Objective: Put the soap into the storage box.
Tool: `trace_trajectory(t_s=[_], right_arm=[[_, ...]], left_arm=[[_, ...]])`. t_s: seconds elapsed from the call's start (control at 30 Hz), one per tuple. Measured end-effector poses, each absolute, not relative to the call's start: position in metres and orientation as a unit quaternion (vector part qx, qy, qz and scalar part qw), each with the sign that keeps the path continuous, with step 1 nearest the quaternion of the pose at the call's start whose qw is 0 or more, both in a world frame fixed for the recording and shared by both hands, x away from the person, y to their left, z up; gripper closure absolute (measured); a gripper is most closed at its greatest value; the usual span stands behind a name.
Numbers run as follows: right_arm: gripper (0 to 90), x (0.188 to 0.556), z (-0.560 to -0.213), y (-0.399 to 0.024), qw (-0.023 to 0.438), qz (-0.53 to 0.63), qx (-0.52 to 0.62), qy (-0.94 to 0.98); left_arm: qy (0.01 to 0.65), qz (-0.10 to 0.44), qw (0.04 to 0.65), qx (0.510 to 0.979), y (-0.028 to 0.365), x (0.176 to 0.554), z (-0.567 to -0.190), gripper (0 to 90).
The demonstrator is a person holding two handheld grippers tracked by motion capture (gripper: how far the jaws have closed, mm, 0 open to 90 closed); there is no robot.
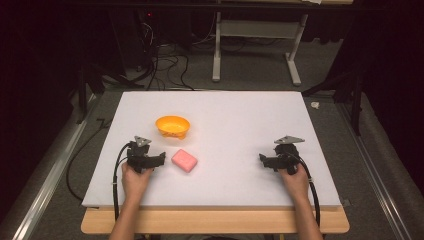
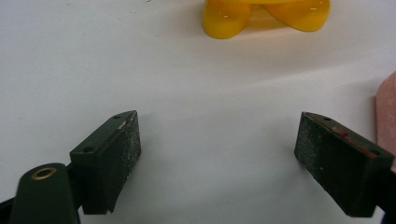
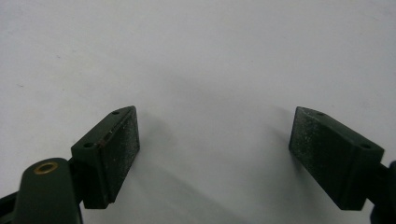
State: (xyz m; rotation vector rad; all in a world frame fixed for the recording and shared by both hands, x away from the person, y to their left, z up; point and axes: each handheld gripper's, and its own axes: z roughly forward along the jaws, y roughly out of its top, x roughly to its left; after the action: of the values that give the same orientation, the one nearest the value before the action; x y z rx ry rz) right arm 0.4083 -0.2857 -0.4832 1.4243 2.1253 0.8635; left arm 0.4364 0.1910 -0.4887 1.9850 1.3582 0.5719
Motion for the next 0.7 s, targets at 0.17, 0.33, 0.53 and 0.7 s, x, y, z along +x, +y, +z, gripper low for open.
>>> trace_trajectory(t_s=[0.17, 0.33, 0.53, 0.7], right_arm=[[16.6, 0.4082, -0.4833, -0.2856, 0.219, 0.313, 0.515, 0.767], [16.6, 0.4082, -0.4833, -0.2856, 0.219, 0.313, 0.515, 0.767], [16.6, 0.4082, -0.4833, -0.2856, 0.219, 0.313, 0.515, 0.767], [16.6, 0.4082, -0.4832, -0.2857, 0.219, 0.312, 0.515, 0.768]], left_arm=[[0.519, 0.218, 0.329, 0.758, 0.1910, 0.4364, -0.4887, 15.0], [0.519, 0.217, 0.329, 0.758, 0.1913, 0.4366, -0.4886, 15.0], [0.520, 0.215, 0.328, 0.759, 0.1915, 0.4370, -0.4883, 15.0], [0.520, 0.214, 0.329, 0.759, 0.1916, 0.4371, -0.4882, 15.0]])
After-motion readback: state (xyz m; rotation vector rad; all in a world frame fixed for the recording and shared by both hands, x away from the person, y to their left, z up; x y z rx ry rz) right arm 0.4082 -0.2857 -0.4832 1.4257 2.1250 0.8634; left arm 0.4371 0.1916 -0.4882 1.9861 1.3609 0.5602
